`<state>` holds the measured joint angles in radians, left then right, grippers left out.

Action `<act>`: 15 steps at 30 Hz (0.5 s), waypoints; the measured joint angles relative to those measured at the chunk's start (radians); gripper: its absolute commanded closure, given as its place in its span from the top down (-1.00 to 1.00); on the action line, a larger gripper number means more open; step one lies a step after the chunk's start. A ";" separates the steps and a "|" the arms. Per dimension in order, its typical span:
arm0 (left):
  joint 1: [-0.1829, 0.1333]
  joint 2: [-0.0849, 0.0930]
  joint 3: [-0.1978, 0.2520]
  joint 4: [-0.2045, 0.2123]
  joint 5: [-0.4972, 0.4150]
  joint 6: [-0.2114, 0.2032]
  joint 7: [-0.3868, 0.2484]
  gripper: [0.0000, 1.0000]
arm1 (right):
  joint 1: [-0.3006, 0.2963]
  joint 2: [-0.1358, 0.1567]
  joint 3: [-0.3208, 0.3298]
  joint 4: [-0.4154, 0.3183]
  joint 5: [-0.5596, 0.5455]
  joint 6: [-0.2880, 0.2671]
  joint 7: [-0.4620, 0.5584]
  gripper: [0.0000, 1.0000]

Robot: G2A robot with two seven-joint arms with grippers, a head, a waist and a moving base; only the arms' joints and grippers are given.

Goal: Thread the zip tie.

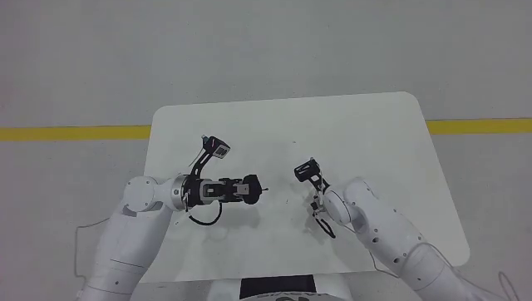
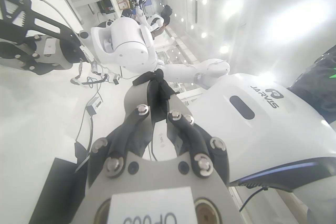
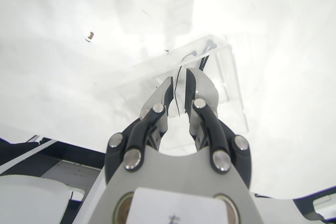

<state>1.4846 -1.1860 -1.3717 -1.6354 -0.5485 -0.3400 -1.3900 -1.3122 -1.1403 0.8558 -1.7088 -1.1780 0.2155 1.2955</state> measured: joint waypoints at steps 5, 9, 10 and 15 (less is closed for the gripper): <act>0.000 0.000 0.000 0.000 0.000 0.000 0.000 -1.00 | 0.003 -0.005 -0.002 0.010 -0.007 0.001 0.003 -0.80; 0.000 0.000 0.000 0.000 0.000 0.000 0.000 -1.00 | 0.004 -0.010 -0.005 0.018 -0.018 0.006 0.005 -0.98; 0.000 0.000 0.000 0.000 0.000 0.000 0.000 -1.00 | 0.005 -0.010 -0.005 0.019 -0.020 0.008 0.006 -1.00; 0.000 0.000 0.000 0.000 0.000 0.000 0.000 -1.00 | 0.004 -0.015 -0.001 0.025 -0.022 0.017 0.008 -1.00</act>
<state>1.4846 -1.1860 -1.3717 -1.6354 -0.5485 -0.3400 -1.3900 -1.3083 -1.1556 0.8547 -1.6842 -1.2005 0.2326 1.3034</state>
